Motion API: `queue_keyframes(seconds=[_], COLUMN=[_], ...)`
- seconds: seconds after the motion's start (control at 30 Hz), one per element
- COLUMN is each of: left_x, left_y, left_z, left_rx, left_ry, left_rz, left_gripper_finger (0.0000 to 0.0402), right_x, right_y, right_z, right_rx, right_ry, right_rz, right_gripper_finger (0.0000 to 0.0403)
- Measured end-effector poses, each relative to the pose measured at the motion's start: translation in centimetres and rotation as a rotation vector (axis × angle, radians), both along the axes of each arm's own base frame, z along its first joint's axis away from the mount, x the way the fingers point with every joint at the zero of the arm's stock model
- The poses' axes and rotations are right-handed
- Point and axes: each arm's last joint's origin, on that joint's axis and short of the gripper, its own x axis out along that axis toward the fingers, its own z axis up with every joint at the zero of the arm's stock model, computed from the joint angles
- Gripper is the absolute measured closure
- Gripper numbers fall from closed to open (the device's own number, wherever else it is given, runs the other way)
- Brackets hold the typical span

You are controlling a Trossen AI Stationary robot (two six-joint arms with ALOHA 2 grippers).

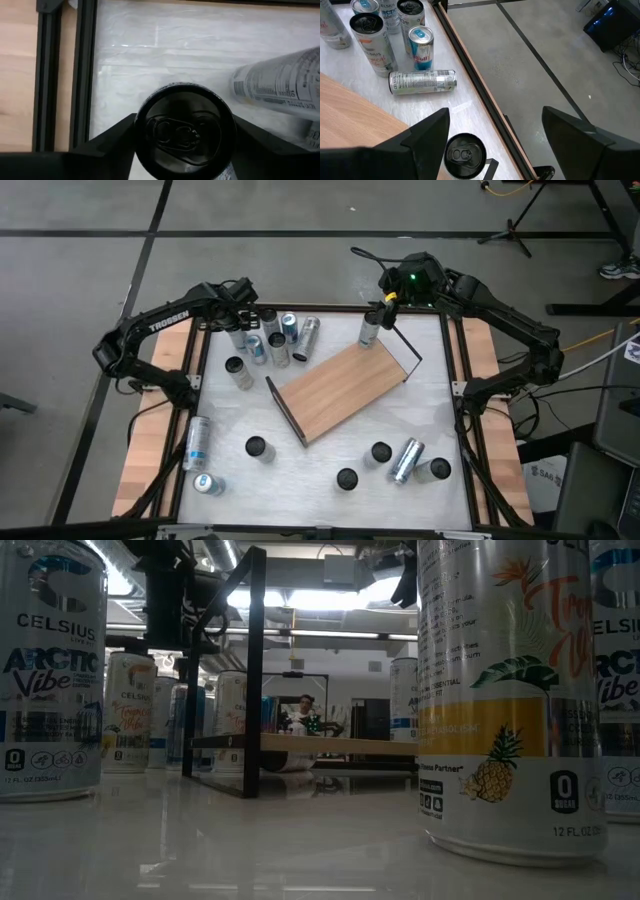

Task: Place canned beverage on shelf
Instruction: Put the white blue soda can on the shelf

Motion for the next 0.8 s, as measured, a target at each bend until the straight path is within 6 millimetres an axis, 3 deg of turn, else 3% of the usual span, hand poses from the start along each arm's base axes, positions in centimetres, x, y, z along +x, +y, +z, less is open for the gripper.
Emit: queue_keyframes(seconds=[0.37,0.8], left_x=[-0.5,-2.8], left_y=[-0.2,-1.6], left_z=[0.7,3.6], left_rx=[0.007,0.125], left_ry=[0.023,-0.017], left_rz=[-0.149,-0.251], left_gripper_finger=[0.0166,0.0158], right_x=[0.0,0.0], right_y=[0.0,0.0], right_z=[-0.1,-0.1], right_rx=[0.004,0.005], right_ry=[0.007,0.006], right_rz=[0.0,-0.001], right_gripper_finger=[0.0095,0.0095])
